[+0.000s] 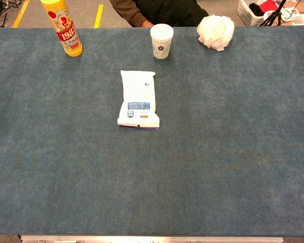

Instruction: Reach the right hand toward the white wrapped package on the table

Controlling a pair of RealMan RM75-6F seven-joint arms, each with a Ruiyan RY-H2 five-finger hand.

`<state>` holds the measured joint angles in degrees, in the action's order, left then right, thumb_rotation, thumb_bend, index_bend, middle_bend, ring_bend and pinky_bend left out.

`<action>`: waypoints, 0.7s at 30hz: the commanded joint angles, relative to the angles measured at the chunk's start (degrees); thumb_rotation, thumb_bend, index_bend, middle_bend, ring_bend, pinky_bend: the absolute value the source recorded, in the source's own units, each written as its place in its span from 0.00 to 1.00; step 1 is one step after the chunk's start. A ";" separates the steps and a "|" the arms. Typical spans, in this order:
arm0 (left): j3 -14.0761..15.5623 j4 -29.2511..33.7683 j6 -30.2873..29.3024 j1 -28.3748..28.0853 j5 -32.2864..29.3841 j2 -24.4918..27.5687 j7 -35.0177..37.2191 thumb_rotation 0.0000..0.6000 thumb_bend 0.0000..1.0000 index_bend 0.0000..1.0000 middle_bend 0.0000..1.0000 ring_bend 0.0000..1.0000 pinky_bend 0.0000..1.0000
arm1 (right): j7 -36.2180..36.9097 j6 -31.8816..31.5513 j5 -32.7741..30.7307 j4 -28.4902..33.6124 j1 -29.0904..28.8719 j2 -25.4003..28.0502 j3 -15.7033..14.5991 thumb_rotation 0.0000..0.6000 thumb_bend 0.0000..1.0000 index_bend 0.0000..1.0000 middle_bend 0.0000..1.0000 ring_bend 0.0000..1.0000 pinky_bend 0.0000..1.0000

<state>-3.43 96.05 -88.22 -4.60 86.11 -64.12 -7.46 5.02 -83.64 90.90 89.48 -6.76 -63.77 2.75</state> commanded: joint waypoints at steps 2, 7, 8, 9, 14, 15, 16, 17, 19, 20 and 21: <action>0.01 0.38 -0.19 0.14 0.02 0.12 0.10 1.00 0.47 0.23 0.24 0.14 0.07 | 4.32 -0.09 4.82 -1.25 -2.74 -1.72 -0.10 1.00 0.21 0.00 0.32 0.21 0.26; -0.04 0.77 -1.37 0.87 0.04 0.41 1.07 1.00 0.47 0.23 0.24 0.14 0.07 | 9.40 -0.37 10.80 -2.58 -6.24 -4.20 -0.71 1.00 0.22 0.00 0.52 0.47 0.56; -0.05 0.83 -1.50 1.00 -0.07 0.49 1.24 1.00 0.47 0.23 0.24 0.14 0.07 | 10.46 -0.29 11.84 -2.98 -6.90 -4.69 -0.96 1.00 0.24 0.00 0.60 0.55 0.65; -0.04 0.90 -1.59 1.13 -0.18 0.58 1.40 1.00 0.47 0.23 0.24 0.14 0.07 | 11.43 -0.20 12.88 -3.41 -7.56 -5.18 -1.25 1.00 0.26 0.00 0.67 0.62 0.72; -0.07 1.21 -2.15 1.61 -0.25 1.08 2.05 1.00 0.47 0.23 0.24 0.14 0.07 | 15.67 -0.54 18.03 -6.66 -10.79 -8.88 -2.82 1.00 0.45 0.00 0.90 0.92 0.99; -0.09 1.31 -2.23 1.66 -0.22 1.17 2.19 1.00 0.47 0.23 0.24 0.14 0.07 | 16.20 -0.72 18.83 -7.27 -11.28 -9.53 -3.09 1.00 0.51 0.00 0.93 0.96 1.00; -0.12 1.43 -2.28 1.71 -0.22 1.27 2.38 1.00 0.47 0.23 0.24 0.14 0.07 | 16.71 -1.22 19.85 -8.17 -11.86 -10.45 -3.31 1.00 0.54 0.00 0.95 0.98 1.00; -0.14 1.51 -2.28 1.73 -0.23 1.36 2.49 1.00 0.47 0.23 0.24 0.14 0.07 | 16.99 -1.84 20.59 -8.89 -12.26 -11.26 -3.33 1.00 0.61 0.00 0.97 1.00 1.00; -0.18 1.67 -2.23 1.73 -0.25 1.52 2.61 1.00 0.47 0.23 0.24 0.14 0.07 | 17.42 -2.92 21.98 -10.57 -13.13 -13.03 -3.46 1.00 0.72 0.00 1.00 1.00 1.00; -0.18 1.74 -2.17 1.72 -0.23 1.57 2.64 1.00 0.47 0.23 0.24 0.14 0.07 | 17.53 -3.27 22.43 -11.25 -13.47 -13.69 -3.53 1.00 0.79 0.00 1.00 1.00 1.00; -0.15 1.84 -2.11 1.71 -0.21 1.62 2.63 1.00 0.47 0.23 0.24 0.14 0.07 | 17.40 -3.42 22.76 -11.92 -13.78 -14.28 -3.63 1.00 0.83 0.00 1.00 1.00 1.00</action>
<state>-3.58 97.92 -90.33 -2.88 85.90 -62.50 -4.84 22.15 -86.40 112.82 78.57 -19.79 -77.05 -0.59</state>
